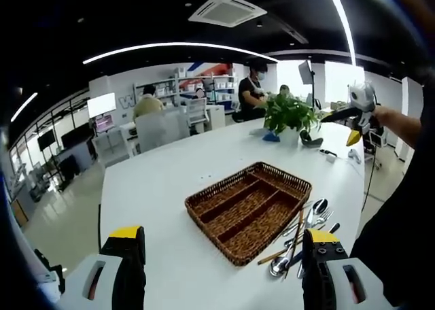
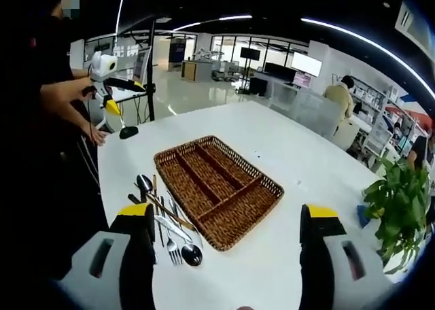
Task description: Arrange the knives, forks, and spoons in their matching storage slots by inserting each utensil handle-first until every utensil is classified and aligned in the correct compartment
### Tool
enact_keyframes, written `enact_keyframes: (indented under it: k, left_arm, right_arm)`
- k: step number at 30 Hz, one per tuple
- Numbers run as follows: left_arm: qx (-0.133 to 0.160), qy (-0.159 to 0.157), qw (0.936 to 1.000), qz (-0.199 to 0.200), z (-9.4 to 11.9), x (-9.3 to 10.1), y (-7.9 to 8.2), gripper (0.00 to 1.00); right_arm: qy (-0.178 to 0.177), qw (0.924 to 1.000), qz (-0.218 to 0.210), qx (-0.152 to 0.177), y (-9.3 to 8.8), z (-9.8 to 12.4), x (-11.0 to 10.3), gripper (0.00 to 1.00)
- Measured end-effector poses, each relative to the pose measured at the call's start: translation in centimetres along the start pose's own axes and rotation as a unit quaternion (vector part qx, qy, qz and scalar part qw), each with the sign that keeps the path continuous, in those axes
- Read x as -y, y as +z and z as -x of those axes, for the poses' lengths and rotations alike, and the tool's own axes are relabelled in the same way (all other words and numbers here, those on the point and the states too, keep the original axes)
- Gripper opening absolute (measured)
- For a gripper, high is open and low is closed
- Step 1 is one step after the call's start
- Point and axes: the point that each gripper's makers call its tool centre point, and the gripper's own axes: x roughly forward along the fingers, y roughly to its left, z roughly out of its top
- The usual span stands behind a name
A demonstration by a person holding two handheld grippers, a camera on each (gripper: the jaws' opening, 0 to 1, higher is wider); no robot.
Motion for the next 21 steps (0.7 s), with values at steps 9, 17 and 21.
enact_keyframes:
  k: [9,17,21]
  left_arm:
    - [0.001,0.002,1.0000,0.003,0.4,0.4,-0.2,1.00]
    - [0.000,0.000,1.0000,0.005,0.6,0.6,-0.5,1.00]
    - [-0.002,0.001,1.0000,0.005,0.7,0.5,-0.6,1.00]
  right_arm:
    - [0.022,0.9995,0.019,-0.007,0.1,-1.1,-1.4,0.88]
    - [0.041,0.9986,0.032,-0.007,0.0,-2.3,-2.4,0.84]
    - [0.053,0.9978,0.038,-0.010,-0.4,-3.3,-3.0,0.81]
